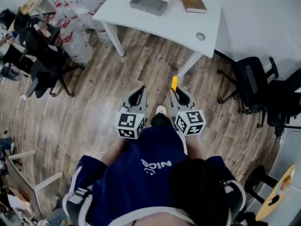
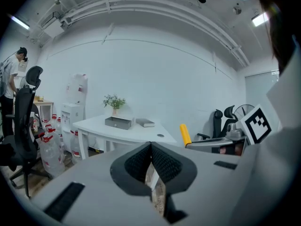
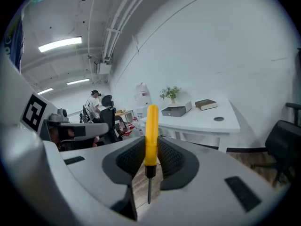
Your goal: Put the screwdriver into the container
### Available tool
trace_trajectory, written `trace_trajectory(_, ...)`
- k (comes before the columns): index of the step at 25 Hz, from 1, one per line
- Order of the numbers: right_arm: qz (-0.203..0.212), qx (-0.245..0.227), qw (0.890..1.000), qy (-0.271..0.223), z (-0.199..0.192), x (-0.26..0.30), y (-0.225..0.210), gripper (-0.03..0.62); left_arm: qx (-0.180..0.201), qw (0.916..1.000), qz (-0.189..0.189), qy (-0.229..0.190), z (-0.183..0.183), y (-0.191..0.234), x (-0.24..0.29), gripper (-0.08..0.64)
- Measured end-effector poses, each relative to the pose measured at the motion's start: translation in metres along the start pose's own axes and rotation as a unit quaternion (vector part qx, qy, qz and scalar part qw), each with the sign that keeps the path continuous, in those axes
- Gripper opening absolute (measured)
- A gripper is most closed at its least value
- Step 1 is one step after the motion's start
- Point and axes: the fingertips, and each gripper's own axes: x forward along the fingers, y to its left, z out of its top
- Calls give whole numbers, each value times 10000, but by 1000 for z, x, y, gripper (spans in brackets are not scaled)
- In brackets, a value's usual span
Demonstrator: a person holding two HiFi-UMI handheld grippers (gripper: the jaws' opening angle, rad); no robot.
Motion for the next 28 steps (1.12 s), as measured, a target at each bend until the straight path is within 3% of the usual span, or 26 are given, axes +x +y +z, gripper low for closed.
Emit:
trace_trajectory(11,363,-309,9986,223,43,60,-94,95,-204,9993,301,-114,35,-9,120,17)
trace_trajectory(17,382,-135,9990,204,47,73,-105,95,-151,9998,124,-86,43,-15,148,17)
trace_trajectory(28,229,-43,9997,119,69,132,-124,95,-214,9998,-4,-13,49,33,210,17)
